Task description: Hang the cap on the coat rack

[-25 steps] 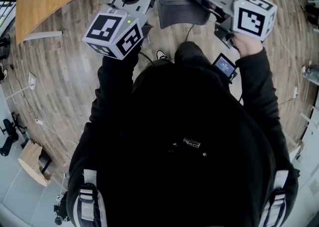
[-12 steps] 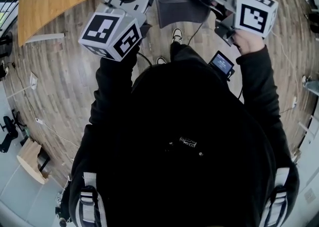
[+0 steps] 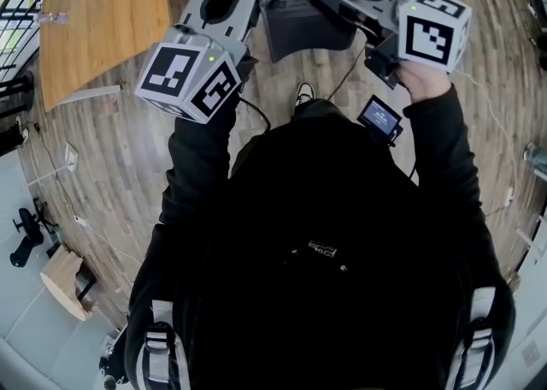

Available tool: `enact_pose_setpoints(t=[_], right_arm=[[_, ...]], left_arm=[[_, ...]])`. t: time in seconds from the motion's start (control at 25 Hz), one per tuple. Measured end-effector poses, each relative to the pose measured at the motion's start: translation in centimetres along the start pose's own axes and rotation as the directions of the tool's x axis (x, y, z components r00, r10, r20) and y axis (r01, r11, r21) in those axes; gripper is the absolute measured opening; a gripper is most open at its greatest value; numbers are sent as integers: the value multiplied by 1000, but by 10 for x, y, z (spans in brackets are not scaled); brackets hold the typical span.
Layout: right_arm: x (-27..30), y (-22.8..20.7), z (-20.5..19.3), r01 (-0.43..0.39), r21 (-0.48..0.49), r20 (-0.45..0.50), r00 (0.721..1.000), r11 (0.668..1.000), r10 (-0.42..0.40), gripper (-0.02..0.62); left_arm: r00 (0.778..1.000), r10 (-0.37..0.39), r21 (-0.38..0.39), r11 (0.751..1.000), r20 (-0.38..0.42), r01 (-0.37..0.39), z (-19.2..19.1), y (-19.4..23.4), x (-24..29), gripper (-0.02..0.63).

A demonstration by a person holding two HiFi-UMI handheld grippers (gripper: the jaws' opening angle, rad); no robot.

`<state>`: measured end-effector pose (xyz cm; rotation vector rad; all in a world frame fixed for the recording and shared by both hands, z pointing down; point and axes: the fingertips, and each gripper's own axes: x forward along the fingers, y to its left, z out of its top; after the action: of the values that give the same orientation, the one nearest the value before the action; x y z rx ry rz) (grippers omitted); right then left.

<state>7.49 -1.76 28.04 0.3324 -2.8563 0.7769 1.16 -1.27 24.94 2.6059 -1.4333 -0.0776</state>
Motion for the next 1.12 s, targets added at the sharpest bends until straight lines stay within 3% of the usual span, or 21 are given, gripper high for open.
enact_pose_setpoints(t=[0.16,0.44,0.88,1.12], right_arm=[[10,-35,29,-41,20,-1,999,999,41,25],[10,-41,19,-60,40,14,998,997,59,25],[10,-43,26,-59,-15,73,996,998,60,25],[47,-75,75,-39,-34,95,995,999,42,25]], left_arm=[[999,25,5,1000,-26,-25,10,23,35,6],[998,28,-8,1000,-53,-28,-3,23,40,6],[1000,3,52,999,10,-3,5,29,48,6],[999,-14,58,998,47,11,38,87,82,6]])
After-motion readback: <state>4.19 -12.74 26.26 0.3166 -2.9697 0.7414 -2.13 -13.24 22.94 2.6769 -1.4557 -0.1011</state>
